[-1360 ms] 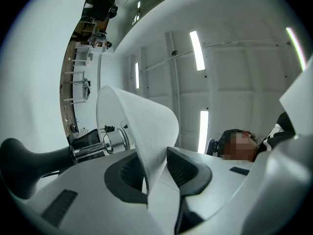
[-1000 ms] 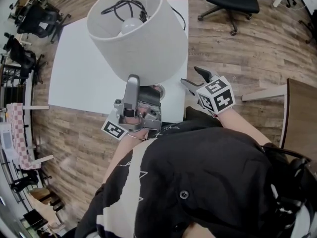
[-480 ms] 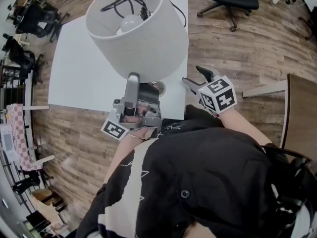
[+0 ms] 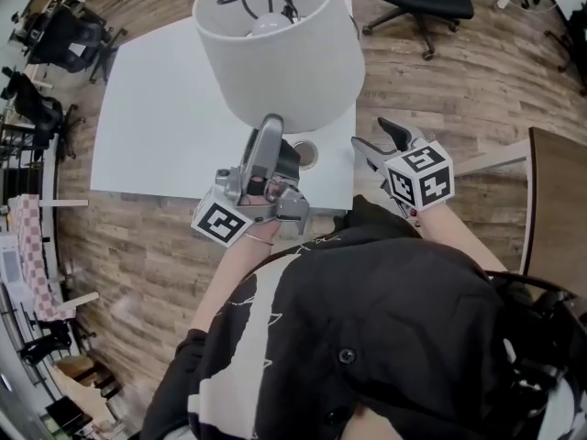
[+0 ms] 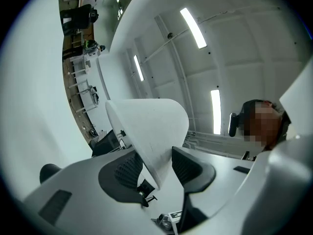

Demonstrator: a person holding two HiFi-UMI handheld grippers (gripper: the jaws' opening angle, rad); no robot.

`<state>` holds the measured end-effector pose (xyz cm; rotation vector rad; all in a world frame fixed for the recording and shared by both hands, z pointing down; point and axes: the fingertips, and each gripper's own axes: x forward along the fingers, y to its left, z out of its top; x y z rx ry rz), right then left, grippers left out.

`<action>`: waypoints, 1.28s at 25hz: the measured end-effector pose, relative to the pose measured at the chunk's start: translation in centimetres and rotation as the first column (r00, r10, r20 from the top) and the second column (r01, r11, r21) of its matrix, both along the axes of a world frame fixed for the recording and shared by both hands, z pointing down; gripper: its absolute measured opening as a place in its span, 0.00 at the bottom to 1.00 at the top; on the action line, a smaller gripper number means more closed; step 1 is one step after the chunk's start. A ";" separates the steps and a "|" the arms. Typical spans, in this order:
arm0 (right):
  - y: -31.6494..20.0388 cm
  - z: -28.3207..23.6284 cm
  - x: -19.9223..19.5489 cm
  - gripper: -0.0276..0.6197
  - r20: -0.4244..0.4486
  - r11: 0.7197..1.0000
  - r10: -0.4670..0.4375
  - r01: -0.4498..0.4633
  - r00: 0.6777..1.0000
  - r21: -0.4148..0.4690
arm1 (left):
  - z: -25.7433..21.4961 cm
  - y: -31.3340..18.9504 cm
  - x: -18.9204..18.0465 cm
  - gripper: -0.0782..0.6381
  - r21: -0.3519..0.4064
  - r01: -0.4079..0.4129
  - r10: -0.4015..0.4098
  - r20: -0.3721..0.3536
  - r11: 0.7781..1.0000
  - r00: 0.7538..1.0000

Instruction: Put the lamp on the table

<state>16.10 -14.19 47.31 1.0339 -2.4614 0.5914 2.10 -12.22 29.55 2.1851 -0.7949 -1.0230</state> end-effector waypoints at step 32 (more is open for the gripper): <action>4.6 -5.6 1.2 0.50 -0.034 0.985 0.155 -0.152 0.987 0.083 | 4.5 0.6 -3.9 0.52 -0.211 0.098 -0.071 0.132 0.973 0.989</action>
